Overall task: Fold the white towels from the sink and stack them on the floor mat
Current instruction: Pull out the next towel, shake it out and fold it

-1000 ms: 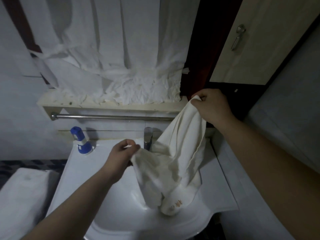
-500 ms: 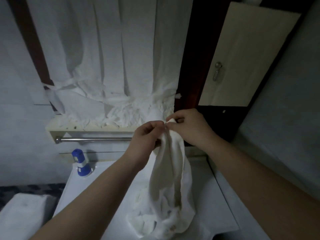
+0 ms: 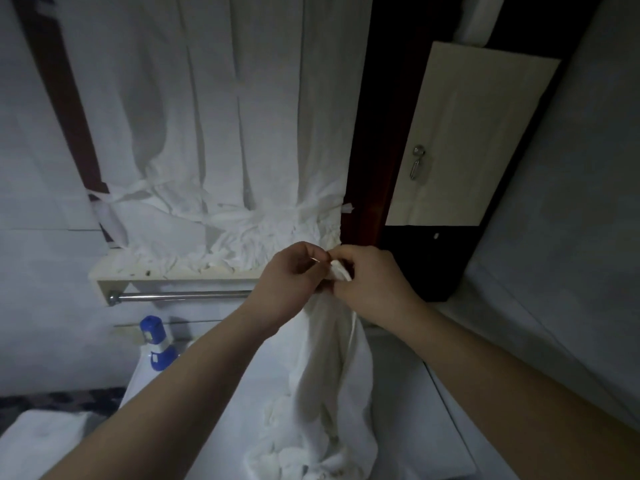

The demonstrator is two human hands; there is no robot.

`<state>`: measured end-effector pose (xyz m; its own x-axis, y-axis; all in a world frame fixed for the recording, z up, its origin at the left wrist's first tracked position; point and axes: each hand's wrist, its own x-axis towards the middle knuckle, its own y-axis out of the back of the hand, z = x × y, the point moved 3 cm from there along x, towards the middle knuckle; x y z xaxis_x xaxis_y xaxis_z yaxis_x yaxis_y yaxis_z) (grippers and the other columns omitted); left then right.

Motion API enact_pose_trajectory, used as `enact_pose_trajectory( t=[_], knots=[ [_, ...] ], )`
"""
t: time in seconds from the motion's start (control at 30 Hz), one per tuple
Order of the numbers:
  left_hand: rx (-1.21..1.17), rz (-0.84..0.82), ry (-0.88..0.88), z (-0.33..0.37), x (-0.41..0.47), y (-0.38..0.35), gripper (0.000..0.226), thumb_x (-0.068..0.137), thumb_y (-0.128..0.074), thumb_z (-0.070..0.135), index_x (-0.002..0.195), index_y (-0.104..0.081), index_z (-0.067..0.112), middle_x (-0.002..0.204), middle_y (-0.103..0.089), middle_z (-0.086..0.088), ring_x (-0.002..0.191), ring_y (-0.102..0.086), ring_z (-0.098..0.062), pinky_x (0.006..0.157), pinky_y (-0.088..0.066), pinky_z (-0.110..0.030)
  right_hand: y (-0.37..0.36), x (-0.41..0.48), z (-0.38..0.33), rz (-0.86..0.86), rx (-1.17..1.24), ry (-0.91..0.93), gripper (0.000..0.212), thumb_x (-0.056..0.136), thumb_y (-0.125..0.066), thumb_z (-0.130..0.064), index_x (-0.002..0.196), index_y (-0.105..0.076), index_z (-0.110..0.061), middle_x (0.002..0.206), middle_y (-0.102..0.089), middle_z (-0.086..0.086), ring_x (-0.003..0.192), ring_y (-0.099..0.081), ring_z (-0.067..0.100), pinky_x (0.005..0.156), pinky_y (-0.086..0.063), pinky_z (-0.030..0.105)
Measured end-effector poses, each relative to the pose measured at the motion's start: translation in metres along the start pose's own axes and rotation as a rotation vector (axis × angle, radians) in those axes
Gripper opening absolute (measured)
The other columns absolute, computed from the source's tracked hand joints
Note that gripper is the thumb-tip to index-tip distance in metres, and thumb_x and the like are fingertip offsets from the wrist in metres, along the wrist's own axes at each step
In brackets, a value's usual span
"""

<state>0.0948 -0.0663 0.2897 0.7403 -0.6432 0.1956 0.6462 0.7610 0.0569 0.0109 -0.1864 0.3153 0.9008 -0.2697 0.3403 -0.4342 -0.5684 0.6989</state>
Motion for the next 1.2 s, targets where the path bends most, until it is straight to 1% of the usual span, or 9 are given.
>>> enact_pose_trajectory(
  t=[0.17, 0.3, 0.47, 0.6, 0.73, 0.87, 0.97, 1.1, 1.2],
  knots=[
    [0.235, 0.019, 0.012, -0.012, 0.001, 0.015, 0.012, 0.095, -0.055, 0.013, 0.097, -0.065, 0.019, 0.083, -0.077, -0.003, 0.079, -0.074, -0.021, 0.073, -0.06, -0.033, 0.006, 0.002, 0.013, -0.096, -0.005, -0.076, 0.028, 0.084, -0.073, -0.01, 0.105, -0.074, -0.028, 0.1, -0.069, -0.016, 0.093, -0.062, -0.005, 0.074, -0.044, 0.004],
    [0.442, -0.125, 0.022, -0.048, -0.003, 0.031, 0.021, 0.093, -0.06, 0.012, 0.088, -0.074, 0.028, 0.09, -0.076, 0.01, 0.086, -0.071, -0.009, 0.079, -0.053, -0.027, 0.025, 0.001, 0.013, -0.136, 0.045, -0.076, 0.029, 0.084, -0.074, -0.012, 0.1, -0.073, -0.037, 0.107, -0.07, -0.017, 0.101, -0.063, -0.004, 0.086, -0.05, 0.016],
    [0.553, -0.245, -0.024, -0.063, -0.005, 0.033, 0.02, 0.086, -0.069, 0.034, 0.097, -0.071, 0.051, 0.12, -0.061, 0.019, 0.111, -0.059, 0.001, 0.093, -0.05, -0.025, 0.056, 0.006, -0.002, -0.136, 0.197, -0.018, 0.024, 0.089, -0.064, 0.005, 0.103, -0.074, -0.013, 0.098, -0.071, -0.007, 0.073, -0.065, -0.008, 0.063, -0.049, 0.01],
    [0.571, -0.226, -0.137, -0.039, -0.005, 0.026, 0.066, 0.071, -0.082, 0.045, 0.128, -0.049, 0.055, 0.13, -0.052, 0.018, 0.122, -0.052, -0.003, 0.103, -0.046, -0.031, 0.09, 0.024, -0.019, 0.061, 0.311, 0.118, 0.038, 0.086, -0.068, 0.006, 0.09, -0.076, -0.032, 0.098, -0.075, -0.008, 0.099, -0.071, 0.013, 0.084, -0.058, 0.03],
    [0.315, -0.044, -0.285, -0.009, -0.005, 0.028, 0.043, 0.08, -0.072, 0.046, 0.122, -0.059, 0.049, 0.118, -0.063, 0.023, 0.111, -0.059, 0.004, 0.094, -0.045, -0.016, 0.117, 0.029, -0.035, 0.168, 0.352, 0.243, 0.049, 0.086, -0.07, 0.003, 0.082, -0.075, -0.046, 0.093, -0.074, -0.018, 0.095, -0.068, 0.005, 0.089, -0.052, 0.02],
    [0.333, 0.103, -0.147, -0.04, -0.006, 0.04, 0.016, 0.081, -0.071, 0.042, 0.097, -0.067, 0.04, 0.094, -0.071, 0.02, 0.087, -0.066, -0.001, 0.081, -0.05, -0.025, 0.095, 0.021, -0.008, 0.066, 0.323, 0.155, 0.04, 0.085, -0.065, 0.013, 0.088, -0.073, -0.026, 0.09, -0.074, -0.019, 0.09, -0.067, 0.0, 0.085, -0.05, 0.013],
    [0.382, 0.108, 0.048, -0.078, -0.017, 0.042, 0.031, 0.065, -0.079, 0.048, 0.089, -0.062, 0.04, 0.081, -0.07, 0.011, 0.068, -0.062, -0.006, 0.068, -0.049, -0.025, 0.06, 0.006, 0.024, -0.053, 0.312, 0.048, 0.042, 0.083, -0.063, 0.018, 0.085, -0.072, -0.023, 0.086, -0.073, -0.018, 0.086, -0.066, 0.0, 0.082, -0.05, 0.014],
    [0.512, 0.084, 0.185, -0.129, -0.036, 0.035, 0.042, 0.066, -0.084, 0.043, 0.087, -0.049, 0.032, 0.084, -0.067, 0.006, 0.073, -0.06, -0.014, 0.061, -0.041, -0.017, 0.014, -0.01, 0.063, -0.134, 0.304, -0.03, 0.056, 0.079, -0.063, 0.019, 0.08, -0.074, -0.036, 0.089, -0.074, -0.013, 0.087, -0.067, 0.003, 0.083, -0.051, 0.018],
    [0.583, 0.065, 0.223, -0.156, -0.047, 0.032, 0.04, 0.072, -0.081, 0.037, 0.089, -0.045, 0.03, 0.081, -0.063, 0.01, 0.071, -0.059, -0.014, 0.058, -0.04, -0.014, -0.01, -0.017, 0.078, -0.168, 0.271, -0.034, 0.049, 0.078, -0.064, 0.018, 0.083, -0.073, -0.03, 0.087, -0.073, -0.013, 0.086, -0.066, 0.001, 0.084, -0.051, 0.021]
  ],
)
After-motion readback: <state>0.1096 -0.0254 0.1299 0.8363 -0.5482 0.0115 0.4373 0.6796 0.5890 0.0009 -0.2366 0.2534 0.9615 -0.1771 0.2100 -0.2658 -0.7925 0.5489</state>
